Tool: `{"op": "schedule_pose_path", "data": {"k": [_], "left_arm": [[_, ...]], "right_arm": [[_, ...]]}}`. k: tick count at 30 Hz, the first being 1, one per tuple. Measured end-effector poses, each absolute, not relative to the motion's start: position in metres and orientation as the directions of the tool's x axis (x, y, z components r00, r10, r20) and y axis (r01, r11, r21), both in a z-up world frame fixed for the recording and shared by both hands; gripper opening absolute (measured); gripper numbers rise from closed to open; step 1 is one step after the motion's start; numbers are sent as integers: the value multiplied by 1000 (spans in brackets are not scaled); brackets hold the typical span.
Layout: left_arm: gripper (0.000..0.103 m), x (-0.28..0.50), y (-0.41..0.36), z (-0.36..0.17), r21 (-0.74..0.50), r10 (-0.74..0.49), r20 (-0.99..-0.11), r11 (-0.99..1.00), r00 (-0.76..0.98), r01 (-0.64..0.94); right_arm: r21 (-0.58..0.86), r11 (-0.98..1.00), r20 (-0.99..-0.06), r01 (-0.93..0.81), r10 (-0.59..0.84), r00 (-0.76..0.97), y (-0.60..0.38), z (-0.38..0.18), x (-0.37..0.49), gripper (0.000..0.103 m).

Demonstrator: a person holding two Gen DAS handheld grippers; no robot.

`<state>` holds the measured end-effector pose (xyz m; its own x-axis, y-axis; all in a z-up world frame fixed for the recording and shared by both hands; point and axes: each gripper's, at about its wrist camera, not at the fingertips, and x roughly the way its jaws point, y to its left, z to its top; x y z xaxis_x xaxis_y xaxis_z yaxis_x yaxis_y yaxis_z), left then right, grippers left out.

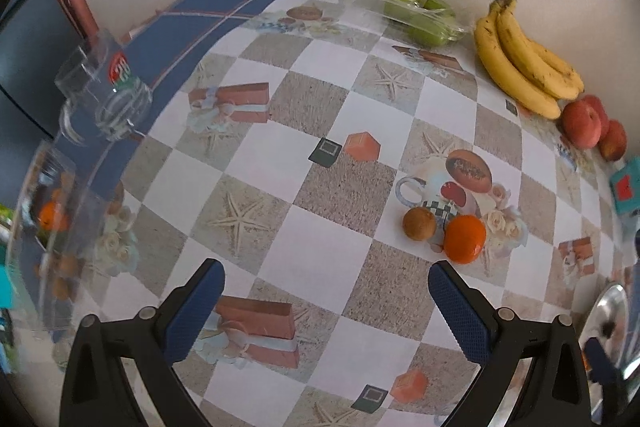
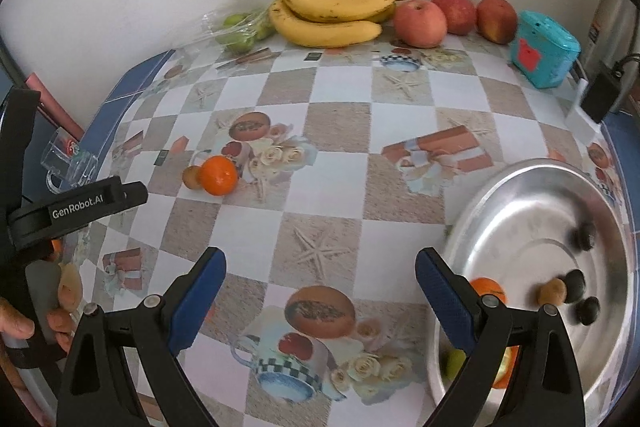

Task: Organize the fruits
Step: 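Move both open tools back toward the remaining kiwi and tangerine, then grasp the brown kiwi with the left tool while the right tool grasps the tangerine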

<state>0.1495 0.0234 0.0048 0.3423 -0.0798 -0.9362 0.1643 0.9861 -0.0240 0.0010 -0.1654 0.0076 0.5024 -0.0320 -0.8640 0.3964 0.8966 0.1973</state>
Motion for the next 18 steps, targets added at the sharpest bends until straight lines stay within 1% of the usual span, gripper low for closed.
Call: {"op": "schedule_pose_path", "data": {"k": [4, 13, 18], "left_arm": [[102, 157, 31, 4, -69, -115, -933, 987, 340, 143], [102, 166, 20, -4, -81, -143, -931, 978, 336, 192], [102, 170, 17, -2, -94, -162, -918, 976, 361, 197]], "right_arm": [[219, 899, -855, 380, -11, 519, -160, 6, 11, 96], [221, 913, -853, 341, 12, 522, -145, -3, 32, 96], [219, 914, -860, 342, 15, 511, -143, -10, 45, 96]]}}
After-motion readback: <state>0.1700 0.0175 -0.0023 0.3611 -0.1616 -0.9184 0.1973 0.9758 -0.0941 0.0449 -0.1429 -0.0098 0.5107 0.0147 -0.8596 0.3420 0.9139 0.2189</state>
